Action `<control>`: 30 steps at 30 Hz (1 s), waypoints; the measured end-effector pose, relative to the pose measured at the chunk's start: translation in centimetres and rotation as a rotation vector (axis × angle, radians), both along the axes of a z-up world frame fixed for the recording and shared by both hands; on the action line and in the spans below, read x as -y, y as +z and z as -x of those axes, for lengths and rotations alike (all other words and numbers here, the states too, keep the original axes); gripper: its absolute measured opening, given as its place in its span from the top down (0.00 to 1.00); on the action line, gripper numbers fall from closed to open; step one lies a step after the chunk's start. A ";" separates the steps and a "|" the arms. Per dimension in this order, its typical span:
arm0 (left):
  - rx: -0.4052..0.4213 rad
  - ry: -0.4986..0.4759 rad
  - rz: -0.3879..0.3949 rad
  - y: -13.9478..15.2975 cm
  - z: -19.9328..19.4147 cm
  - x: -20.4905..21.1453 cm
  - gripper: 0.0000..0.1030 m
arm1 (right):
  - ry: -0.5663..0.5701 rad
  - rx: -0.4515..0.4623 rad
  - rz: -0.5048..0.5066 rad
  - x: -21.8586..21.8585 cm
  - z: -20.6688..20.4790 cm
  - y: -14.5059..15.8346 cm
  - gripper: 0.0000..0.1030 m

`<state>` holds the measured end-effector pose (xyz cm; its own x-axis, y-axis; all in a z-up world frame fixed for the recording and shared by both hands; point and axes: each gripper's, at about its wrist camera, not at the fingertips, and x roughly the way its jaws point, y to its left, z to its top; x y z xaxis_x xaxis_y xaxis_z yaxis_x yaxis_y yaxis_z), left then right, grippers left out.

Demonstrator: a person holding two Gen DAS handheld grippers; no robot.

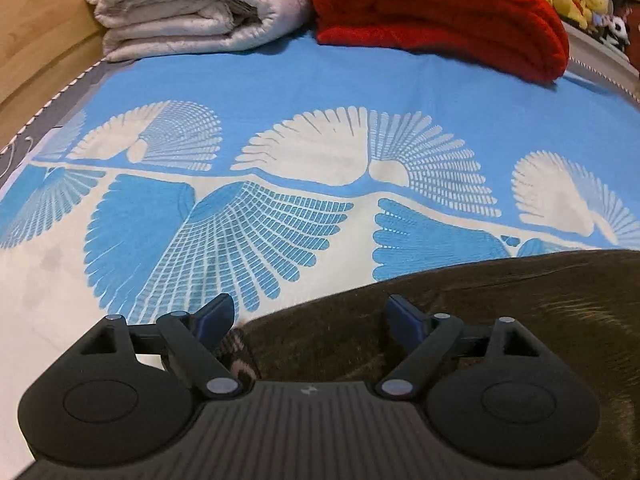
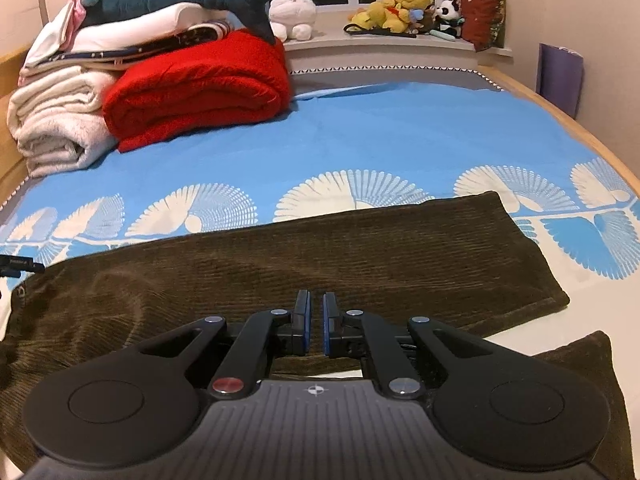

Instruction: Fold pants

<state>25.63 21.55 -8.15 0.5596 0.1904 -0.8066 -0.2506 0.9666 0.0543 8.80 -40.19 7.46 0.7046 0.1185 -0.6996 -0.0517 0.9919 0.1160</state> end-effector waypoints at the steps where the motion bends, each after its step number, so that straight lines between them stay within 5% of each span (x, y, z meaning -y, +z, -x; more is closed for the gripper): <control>1: -0.001 -0.013 0.000 -0.2 -0.2 -0.1 0.15 | 0.000 -0.004 0.003 0.0 -0.2 -0.1 0.94; 6: -0.004 -0.101 -0.015 -1.4 -0.9 0.5 0.20 | 0.002 -0.017 0.014 -0.3 -0.9 -0.6 0.94; 11: -0.032 -0.210 -0.014 -1.5 -0.6 1.9 0.80 | 0.011 -0.022 0.036 -0.6 -0.9 -0.8 0.94; 13: -0.033 -0.240 -0.063 -0.9 -0.2 2.6 0.90 | 0.010 -0.022 0.048 -0.5 -0.8 -0.8 0.94; 20: 0.019 -0.258 -0.055 3.3 3.5 4.1 0.94 | -0.025 -0.028 0.060 0.8 -0.2 -0.8 0.94; 24: 0.003 -0.385 -0.138 5.3 7.6 7.2 0.96 | -0.048 -0.032 0.053 1.2 0.4 -0.7 0.94; 30: -0.027 -0.516 -0.020 9.1 17.9 9.0 0.97 | -0.047 -0.019 0.025 0.9 1.8 0.0 0.94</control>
